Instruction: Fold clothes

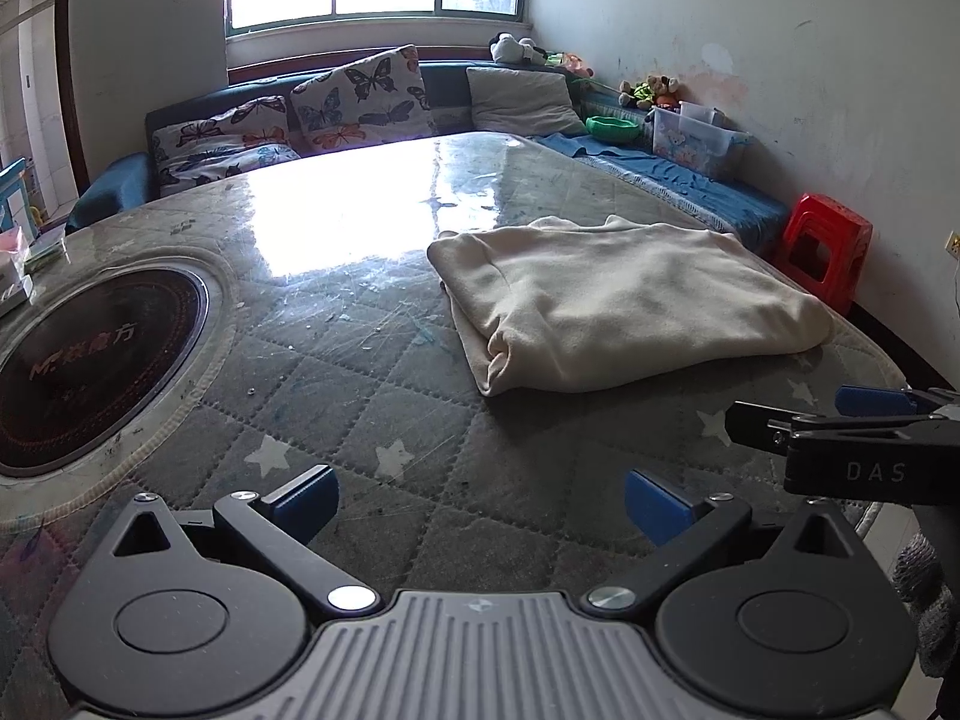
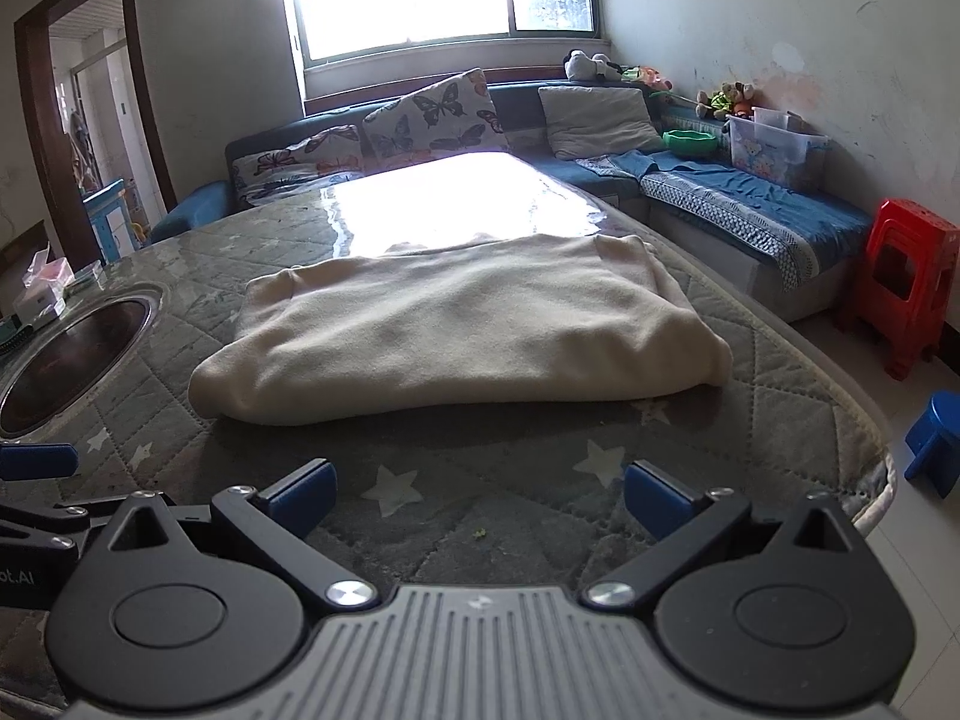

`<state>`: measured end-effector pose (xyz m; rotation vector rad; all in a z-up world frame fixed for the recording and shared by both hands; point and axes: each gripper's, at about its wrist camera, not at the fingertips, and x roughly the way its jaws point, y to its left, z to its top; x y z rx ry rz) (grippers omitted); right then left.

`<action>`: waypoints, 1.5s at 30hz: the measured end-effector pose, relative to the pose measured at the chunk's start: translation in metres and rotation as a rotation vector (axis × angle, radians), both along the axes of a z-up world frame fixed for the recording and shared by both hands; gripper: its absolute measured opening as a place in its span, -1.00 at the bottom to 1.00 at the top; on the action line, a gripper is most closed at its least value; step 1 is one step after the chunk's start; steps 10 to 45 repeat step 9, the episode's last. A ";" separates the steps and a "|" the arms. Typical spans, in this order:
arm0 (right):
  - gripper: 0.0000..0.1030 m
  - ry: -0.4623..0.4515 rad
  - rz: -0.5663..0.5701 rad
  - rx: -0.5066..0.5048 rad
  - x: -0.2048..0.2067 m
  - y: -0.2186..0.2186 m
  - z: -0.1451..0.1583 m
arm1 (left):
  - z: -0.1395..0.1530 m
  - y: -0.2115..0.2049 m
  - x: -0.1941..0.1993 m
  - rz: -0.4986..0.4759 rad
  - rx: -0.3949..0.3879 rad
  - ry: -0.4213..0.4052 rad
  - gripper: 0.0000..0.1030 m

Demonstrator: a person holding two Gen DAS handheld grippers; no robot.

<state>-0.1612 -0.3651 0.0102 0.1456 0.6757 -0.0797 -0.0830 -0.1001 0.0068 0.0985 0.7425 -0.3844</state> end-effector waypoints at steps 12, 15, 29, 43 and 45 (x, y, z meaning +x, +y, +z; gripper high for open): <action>1.00 0.009 0.002 0.002 0.008 0.001 -0.002 | -0.002 -0.003 0.007 0.006 0.014 0.000 1.00; 1.00 0.009 0.002 0.002 0.008 0.001 -0.002 | -0.002 -0.003 0.007 0.006 0.014 0.000 1.00; 1.00 0.009 0.002 0.002 0.008 0.001 -0.002 | -0.002 -0.003 0.007 0.006 0.014 0.000 1.00; 1.00 0.009 0.002 0.002 0.008 0.001 -0.002 | -0.002 -0.003 0.007 0.006 0.014 0.000 1.00; 1.00 0.009 0.002 0.002 0.008 0.001 -0.002 | -0.002 -0.003 0.007 0.006 0.014 0.000 1.00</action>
